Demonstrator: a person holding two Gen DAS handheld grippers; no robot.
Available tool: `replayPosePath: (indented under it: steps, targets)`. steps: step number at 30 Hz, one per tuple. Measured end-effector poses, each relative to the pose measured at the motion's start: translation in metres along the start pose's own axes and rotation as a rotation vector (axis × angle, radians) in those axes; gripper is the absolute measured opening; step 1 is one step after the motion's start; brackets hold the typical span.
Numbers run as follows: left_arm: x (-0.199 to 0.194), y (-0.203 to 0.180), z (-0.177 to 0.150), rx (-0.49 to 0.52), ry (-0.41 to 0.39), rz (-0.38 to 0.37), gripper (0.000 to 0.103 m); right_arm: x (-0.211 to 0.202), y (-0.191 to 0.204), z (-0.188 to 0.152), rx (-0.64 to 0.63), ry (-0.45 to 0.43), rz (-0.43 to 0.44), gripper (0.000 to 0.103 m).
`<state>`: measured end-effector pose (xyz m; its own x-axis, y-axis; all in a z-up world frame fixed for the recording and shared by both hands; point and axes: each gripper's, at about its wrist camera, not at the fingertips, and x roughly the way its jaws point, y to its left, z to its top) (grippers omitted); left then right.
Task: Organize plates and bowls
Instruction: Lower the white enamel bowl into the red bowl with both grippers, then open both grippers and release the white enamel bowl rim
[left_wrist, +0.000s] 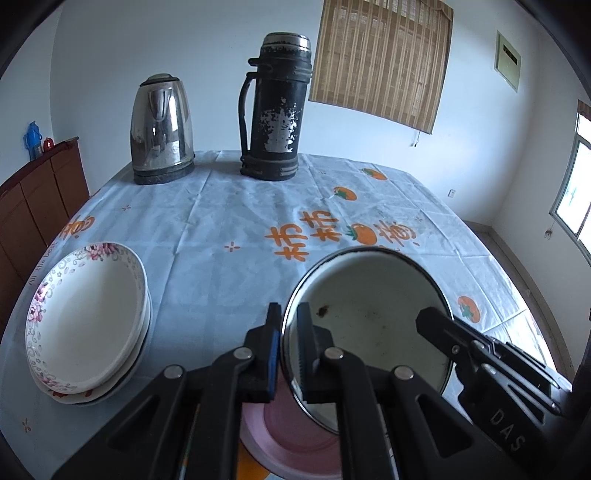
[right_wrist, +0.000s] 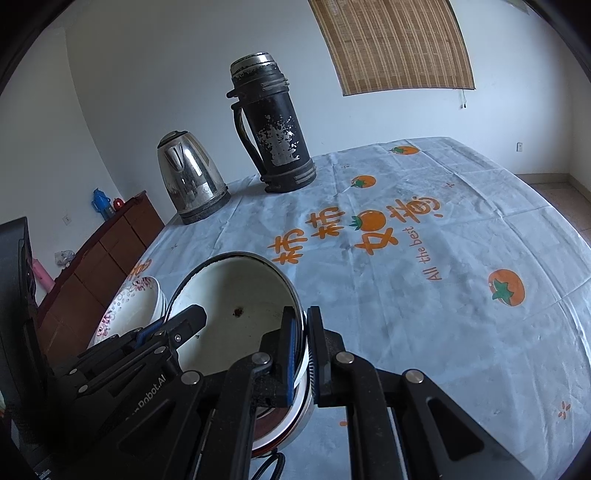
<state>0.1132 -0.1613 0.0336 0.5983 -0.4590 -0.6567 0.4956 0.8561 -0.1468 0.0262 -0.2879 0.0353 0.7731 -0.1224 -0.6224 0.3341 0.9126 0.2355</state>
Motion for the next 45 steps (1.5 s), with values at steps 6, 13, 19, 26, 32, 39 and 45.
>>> replayPosePath:
  steps: [6,13,19,26,32,39,45]
  targets:
    - [-0.003,-0.003,-0.002,0.005,0.005,0.015,0.006,-0.008,0.007,0.004,-0.022,-0.022,-0.031,0.008]
    - [-0.01,0.003,-0.011,0.023,0.014,0.083,0.006,-0.008,0.016,-0.003,-0.068,0.018,-0.004,0.008]
    - [-0.002,0.004,-0.022,0.022,0.055,0.081,0.006,0.001,0.017,-0.013,-0.086,0.079,-0.019,0.008]
    - [-0.009,0.003,-0.026,0.025,0.042,0.088,0.006,0.0,0.016,-0.018,-0.089,0.09,-0.014,0.008]
    - [-0.015,0.001,-0.027,0.037,0.031,0.085,0.006,-0.003,0.016,-0.021,-0.095,0.104,-0.011,0.008]
    - [-0.027,-0.002,-0.025,0.05,-0.009,0.084,0.006,-0.014,0.017,-0.017,-0.095,0.071,-0.002,0.008]
    - [-0.015,0.001,-0.027,0.039,0.033,0.084,0.006,-0.005,0.017,-0.019,-0.097,0.095,-0.014,0.008]
